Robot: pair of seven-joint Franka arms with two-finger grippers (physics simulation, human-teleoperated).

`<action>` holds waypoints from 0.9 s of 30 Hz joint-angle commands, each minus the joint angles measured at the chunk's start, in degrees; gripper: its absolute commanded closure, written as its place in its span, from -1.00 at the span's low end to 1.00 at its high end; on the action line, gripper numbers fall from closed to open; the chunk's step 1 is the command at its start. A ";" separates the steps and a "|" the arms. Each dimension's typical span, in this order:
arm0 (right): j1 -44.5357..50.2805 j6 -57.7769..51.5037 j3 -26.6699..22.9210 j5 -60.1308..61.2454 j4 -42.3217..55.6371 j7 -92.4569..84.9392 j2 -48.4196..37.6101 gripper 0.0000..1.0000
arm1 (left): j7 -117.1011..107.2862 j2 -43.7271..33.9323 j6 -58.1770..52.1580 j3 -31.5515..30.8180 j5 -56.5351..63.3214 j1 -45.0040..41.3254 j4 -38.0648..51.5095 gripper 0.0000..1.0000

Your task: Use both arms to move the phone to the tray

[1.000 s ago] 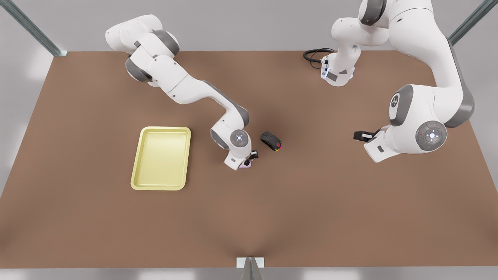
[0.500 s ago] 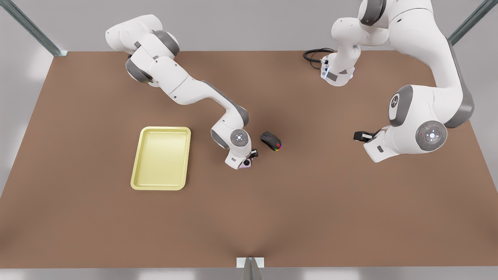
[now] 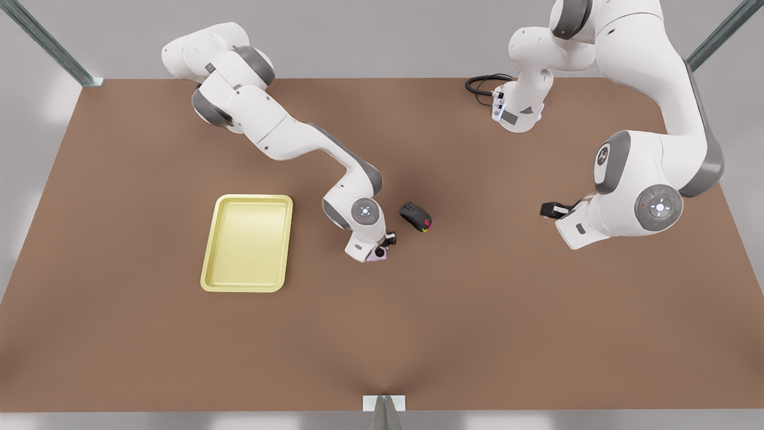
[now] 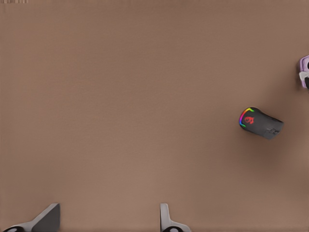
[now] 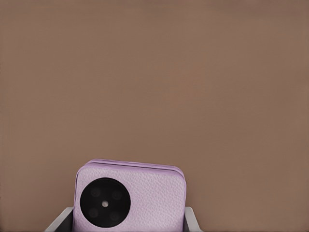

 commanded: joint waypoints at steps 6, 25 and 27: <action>-23.56 -6.52 7.10 0.22 -8.12 -17.44 -12.34 -0.61 | 0.64 -0.24 0.41 -0.62 0.12 0.01 0.11 -1.00; -43.08 3.24 4.29 1.89 -38.98 -40.12 -26.41 -1.00 | -0.50 -1.21 -0.38 -1.24 0.73 0.01 4.77 -1.00; -42.81 -4.49 4.73 1.27 -31.51 -40.12 -26.41 -1.00 | -0.68 -2.35 -0.47 -1.24 0.82 0.01 4.77 -1.00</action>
